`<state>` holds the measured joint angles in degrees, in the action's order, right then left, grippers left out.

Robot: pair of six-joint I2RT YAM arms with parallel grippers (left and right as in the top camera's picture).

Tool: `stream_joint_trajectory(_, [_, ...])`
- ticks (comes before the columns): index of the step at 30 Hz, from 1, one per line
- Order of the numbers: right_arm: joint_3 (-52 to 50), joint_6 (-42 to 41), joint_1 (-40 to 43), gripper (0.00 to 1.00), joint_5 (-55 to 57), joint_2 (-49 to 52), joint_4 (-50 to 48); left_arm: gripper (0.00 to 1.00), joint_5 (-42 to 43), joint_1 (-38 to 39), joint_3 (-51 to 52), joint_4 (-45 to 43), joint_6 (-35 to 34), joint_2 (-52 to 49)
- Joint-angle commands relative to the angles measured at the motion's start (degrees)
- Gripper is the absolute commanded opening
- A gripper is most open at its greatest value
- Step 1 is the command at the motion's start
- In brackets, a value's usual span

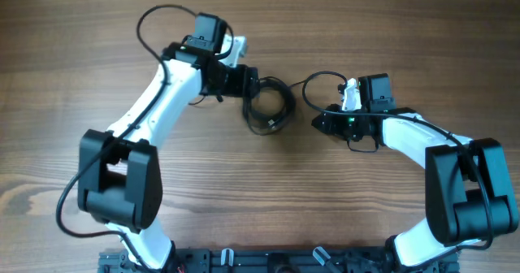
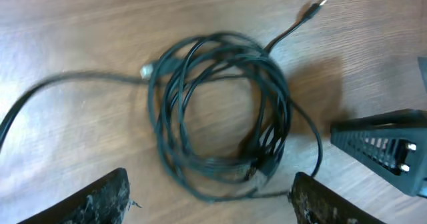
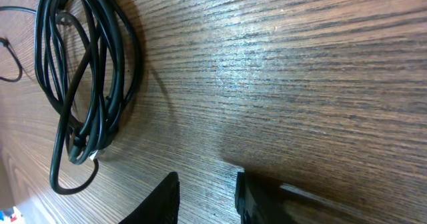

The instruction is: Untangle cables

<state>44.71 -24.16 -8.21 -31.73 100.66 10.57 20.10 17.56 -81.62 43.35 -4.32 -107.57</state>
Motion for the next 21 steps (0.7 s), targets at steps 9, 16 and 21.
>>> stream_joint_trajectory(9, [-0.33,0.15,-0.2,0.36,2.16,1.14,1.11,0.5,-14.21,7.5,-1.09,-15.74,5.62,-12.57])
stream_joint_trajectory(16, [-0.33,0.2,-0.2,0.39,2.14,1.14,1.42,0.12,-14.16,7.56,1.16,-10.75,5.38,-13.97])
stream_joint_trajectory(21, [-0.02,8.07,-0.17,0.5,-5.97,0.61,2.14,0.04,-14.01,7.72,1.01,-7.89,4.96,-8.7])
